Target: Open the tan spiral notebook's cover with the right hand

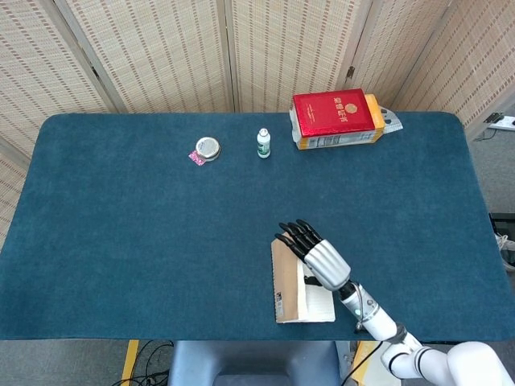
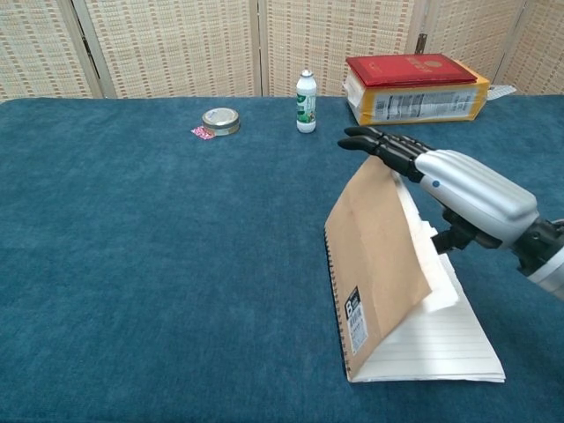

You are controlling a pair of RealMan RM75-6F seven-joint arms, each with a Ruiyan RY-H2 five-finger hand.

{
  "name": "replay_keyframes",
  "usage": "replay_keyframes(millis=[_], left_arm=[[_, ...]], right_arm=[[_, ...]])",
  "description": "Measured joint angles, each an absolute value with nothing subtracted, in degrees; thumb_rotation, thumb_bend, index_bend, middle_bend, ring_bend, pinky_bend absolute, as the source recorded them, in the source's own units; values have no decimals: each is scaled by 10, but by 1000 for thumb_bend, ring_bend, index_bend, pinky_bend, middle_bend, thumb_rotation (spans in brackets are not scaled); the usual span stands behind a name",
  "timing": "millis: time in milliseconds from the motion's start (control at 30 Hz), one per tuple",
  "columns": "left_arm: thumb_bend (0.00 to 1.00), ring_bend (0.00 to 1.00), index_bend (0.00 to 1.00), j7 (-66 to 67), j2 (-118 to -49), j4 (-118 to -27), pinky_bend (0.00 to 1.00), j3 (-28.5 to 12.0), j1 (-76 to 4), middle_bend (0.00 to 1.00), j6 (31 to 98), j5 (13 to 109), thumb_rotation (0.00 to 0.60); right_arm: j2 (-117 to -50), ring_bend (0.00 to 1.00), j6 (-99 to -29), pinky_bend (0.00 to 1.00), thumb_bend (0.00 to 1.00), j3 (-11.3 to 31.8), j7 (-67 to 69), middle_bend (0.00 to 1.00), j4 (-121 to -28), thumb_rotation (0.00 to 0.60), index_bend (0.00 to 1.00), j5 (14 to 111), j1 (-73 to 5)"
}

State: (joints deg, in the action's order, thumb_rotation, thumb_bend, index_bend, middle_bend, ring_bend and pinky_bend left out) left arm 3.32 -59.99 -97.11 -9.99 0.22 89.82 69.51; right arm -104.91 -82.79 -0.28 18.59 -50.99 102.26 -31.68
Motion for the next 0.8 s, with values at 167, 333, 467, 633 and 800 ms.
replay_keyframes(millis=[167,333,467,633,800], left_arm=[[244,44,213,18,-595,-970,175,-101,2,98,887,692,600],[244,44,213,4,-590,-966,175,-105,2,98,879,682,600],[244,43,213,-11,-586,-961,175,-109,2,98,869,672,600],[244,43,213,-23,-581,-958,175,-113,2,98,863,665,600],[244,43,213,-32,-577,-958,175,-113,5,98,863,668,600]], right_arm=[[-1048,0,-791,0,324,12,161,0,-535,600,0,1017,-347],[-1058,0,-724,0,319,31,148,0,-552,600,0,995,-385],[-1078,0,-686,0,319,41,142,0,-552,600,0,980,-414],[-1108,0,-652,0,319,43,150,0,-529,600,0,966,-433],[-1137,0,-622,0,318,37,160,0,-492,600,0,957,-446]])
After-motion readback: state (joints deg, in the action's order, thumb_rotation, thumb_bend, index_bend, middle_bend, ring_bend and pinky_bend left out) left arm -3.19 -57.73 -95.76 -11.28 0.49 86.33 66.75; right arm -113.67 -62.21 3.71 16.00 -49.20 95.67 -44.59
